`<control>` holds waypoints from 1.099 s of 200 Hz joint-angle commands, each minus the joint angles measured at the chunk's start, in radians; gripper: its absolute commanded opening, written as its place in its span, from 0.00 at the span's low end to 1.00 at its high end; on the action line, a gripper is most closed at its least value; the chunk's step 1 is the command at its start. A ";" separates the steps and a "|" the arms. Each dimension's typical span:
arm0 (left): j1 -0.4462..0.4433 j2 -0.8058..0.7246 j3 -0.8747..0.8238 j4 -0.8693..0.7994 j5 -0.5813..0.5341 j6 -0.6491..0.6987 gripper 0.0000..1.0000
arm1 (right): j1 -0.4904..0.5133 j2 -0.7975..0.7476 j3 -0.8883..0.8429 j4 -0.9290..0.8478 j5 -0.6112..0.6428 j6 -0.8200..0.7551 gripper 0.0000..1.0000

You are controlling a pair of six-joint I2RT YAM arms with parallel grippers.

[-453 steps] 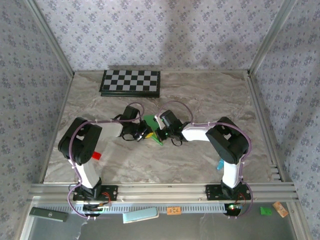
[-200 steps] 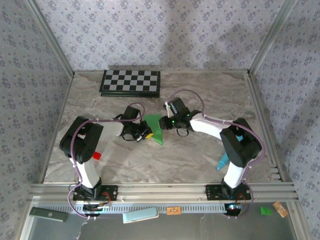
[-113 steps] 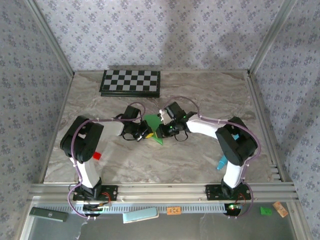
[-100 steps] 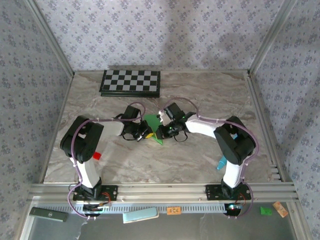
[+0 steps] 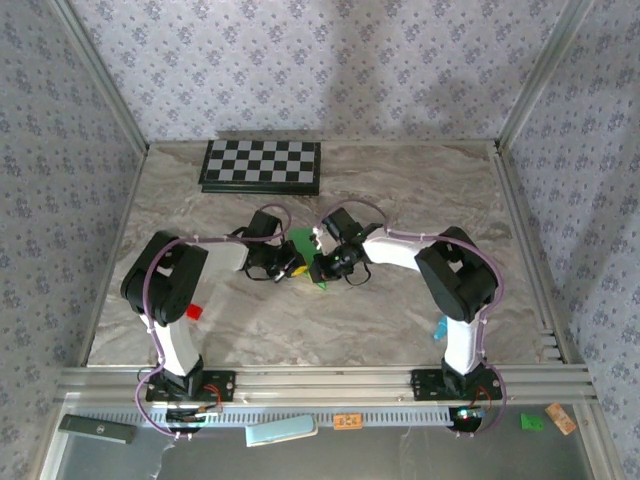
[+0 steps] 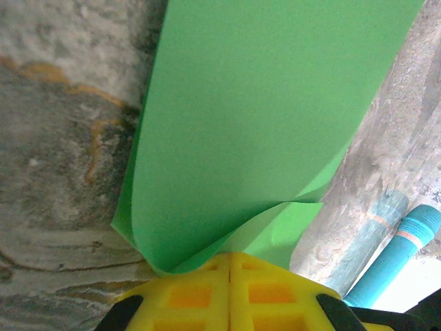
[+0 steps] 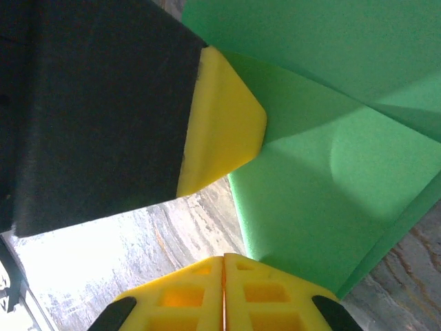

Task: Fold a paper plane with a square sheet of paper (pick it up from the middle)
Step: Third fold the triangle at the center of the table.

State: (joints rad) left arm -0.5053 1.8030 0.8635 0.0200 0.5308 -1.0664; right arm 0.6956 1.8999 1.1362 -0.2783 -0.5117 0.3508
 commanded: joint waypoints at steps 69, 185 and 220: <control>-0.004 0.027 0.017 -0.009 0.015 0.007 0.10 | -0.001 0.044 0.015 -0.060 0.008 -0.016 0.09; 0.008 -0.074 -0.056 0.094 0.050 0.057 0.11 | -0.014 0.063 0.011 -0.079 0.046 0.000 0.06; -0.004 -0.035 -0.050 0.101 0.067 0.076 0.09 | -0.015 0.070 0.016 -0.086 0.048 0.005 0.06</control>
State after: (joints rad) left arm -0.4995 1.7435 0.8066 0.0906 0.5652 -1.0260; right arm 0.6914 1.9343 1.1419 -0.2989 -0.5125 0.3515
